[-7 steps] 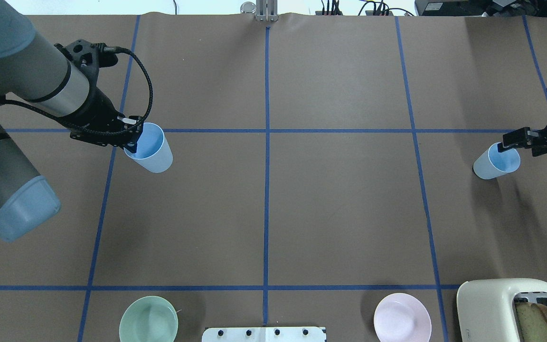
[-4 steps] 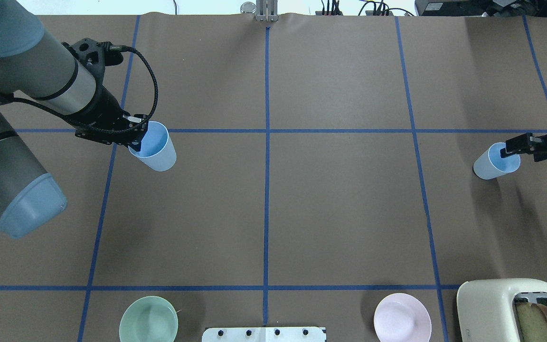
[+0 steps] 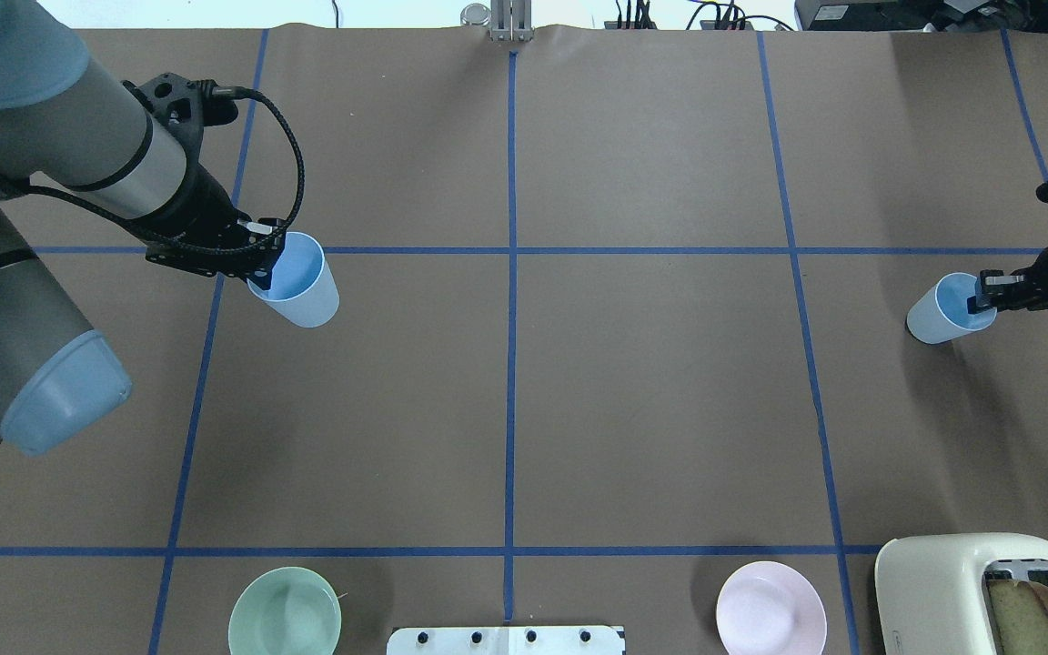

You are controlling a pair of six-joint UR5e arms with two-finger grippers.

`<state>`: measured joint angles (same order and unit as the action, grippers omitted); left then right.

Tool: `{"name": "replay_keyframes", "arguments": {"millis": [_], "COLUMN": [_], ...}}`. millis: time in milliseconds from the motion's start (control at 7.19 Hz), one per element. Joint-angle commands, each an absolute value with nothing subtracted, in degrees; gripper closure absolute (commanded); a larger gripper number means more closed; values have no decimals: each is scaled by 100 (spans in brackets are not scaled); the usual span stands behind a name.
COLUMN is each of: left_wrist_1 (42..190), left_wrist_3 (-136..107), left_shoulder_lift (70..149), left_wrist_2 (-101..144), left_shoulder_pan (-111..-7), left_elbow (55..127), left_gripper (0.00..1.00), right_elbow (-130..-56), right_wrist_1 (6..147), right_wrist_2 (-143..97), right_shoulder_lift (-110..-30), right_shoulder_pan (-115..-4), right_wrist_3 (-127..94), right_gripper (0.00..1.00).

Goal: Stack blue cups with both arms
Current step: 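Carry the left cup toward table center while the right gripper lifts its cup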

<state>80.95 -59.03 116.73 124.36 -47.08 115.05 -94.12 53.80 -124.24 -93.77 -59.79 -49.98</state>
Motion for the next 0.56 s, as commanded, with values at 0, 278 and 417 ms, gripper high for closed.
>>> {"name": "replay_keyframes", "arguments": {"millis": [0,278,417], "left_wrist_1": [8086,8103,8225], "left_wrist_3": [-6011,-6642,-6914], "left_shoulder_lift": [11907,12591,12864], "left_wrist_2": [12428,11914,11753], "left_shoulder_pan": [-4659,-4108,-3843], "left_elbow": [11331,10735,10340], "left_gripper": [100,100,100], "right_elbow": [-9500,-9868,-10062], "right_wrist_1": [5431,6270,7076], "right_wrist_2": [-12444,-13118,-13183], "right_shoulder_lift": [-9343,-9055,-8565], "right_shoulder_pan": [-5906,-6290,-6423], "right_wrist_3": [-5019,-4957,-4957], "right_gripper": [100,100,100]}}
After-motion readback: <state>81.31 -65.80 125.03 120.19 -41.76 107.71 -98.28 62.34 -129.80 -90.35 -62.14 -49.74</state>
